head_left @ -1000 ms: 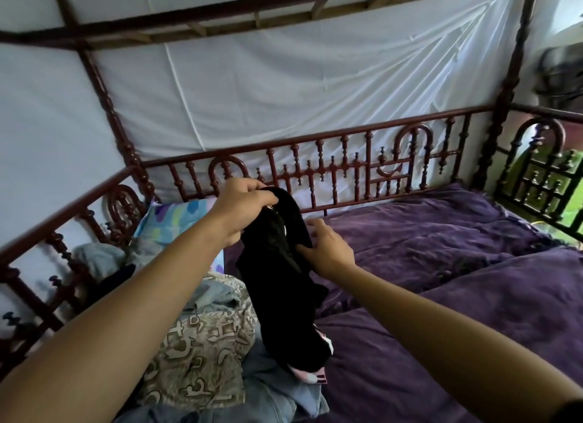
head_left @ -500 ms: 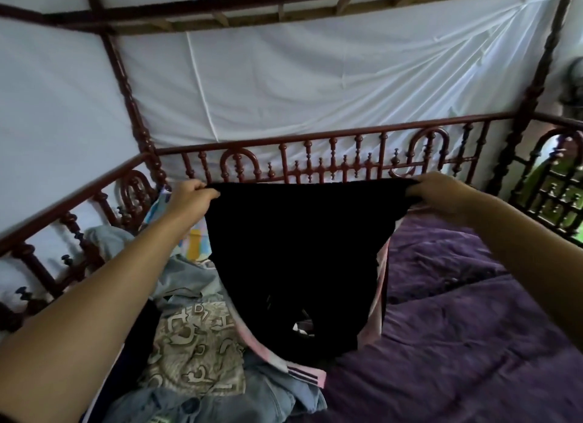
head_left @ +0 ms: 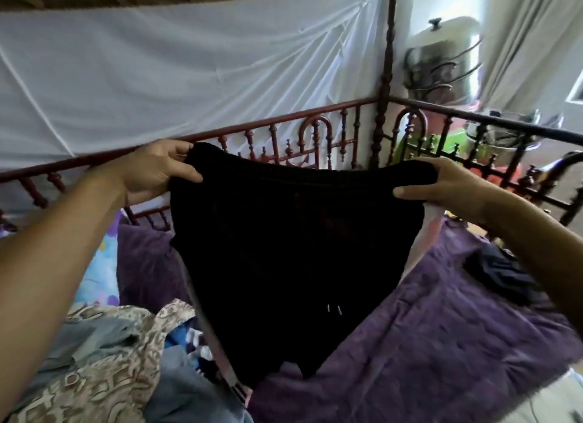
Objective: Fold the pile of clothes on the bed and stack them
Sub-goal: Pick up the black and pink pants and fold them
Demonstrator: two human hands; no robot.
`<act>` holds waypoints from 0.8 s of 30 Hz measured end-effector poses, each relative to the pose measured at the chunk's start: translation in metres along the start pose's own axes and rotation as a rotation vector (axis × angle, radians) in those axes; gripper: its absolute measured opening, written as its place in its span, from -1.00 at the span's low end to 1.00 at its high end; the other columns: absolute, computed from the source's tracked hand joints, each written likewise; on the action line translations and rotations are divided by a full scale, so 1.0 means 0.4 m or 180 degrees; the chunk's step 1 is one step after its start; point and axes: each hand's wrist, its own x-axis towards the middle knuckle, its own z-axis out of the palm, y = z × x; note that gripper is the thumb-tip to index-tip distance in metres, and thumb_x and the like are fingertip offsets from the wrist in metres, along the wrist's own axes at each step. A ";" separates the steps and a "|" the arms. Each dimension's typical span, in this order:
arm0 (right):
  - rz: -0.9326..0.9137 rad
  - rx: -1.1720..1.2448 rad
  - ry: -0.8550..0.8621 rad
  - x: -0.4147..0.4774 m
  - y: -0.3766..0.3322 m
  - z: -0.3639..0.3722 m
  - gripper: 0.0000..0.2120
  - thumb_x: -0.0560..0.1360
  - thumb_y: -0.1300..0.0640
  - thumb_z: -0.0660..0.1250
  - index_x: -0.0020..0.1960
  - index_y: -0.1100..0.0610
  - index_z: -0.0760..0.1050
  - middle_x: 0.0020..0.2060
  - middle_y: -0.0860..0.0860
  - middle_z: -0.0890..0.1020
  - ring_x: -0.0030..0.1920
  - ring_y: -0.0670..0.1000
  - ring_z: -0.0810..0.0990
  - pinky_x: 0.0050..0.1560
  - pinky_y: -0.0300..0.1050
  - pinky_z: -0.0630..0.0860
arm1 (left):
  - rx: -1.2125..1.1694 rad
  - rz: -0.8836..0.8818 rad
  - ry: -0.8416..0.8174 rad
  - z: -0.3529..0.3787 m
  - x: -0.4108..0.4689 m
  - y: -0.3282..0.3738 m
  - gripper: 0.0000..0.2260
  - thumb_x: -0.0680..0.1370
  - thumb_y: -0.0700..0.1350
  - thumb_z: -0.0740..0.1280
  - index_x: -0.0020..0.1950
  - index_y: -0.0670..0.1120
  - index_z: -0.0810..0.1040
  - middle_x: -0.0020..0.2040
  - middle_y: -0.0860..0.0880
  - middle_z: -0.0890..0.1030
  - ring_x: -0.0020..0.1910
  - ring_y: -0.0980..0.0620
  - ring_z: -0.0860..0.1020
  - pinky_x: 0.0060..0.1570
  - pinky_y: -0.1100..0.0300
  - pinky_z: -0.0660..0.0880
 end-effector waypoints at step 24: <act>0.2363 -0.0533 0.1873 -0.252 0.999 -0.521 -0.83 0.50 0.06 0.41 -0.12 0.18 0.57 -0.23 0.11 0.68 -0.16 0.14 0.65 -0.09 0.14 0.55 | 0.1657 -0.0155 0.0354 1.227 0.912 -0.373 -0.81 0.36 -0.39 0.29 -0.19 -0.15 0.62 -0.26 -0.09 0.61 -0.17 -0.11 0.61 -0.20 0.21 0.42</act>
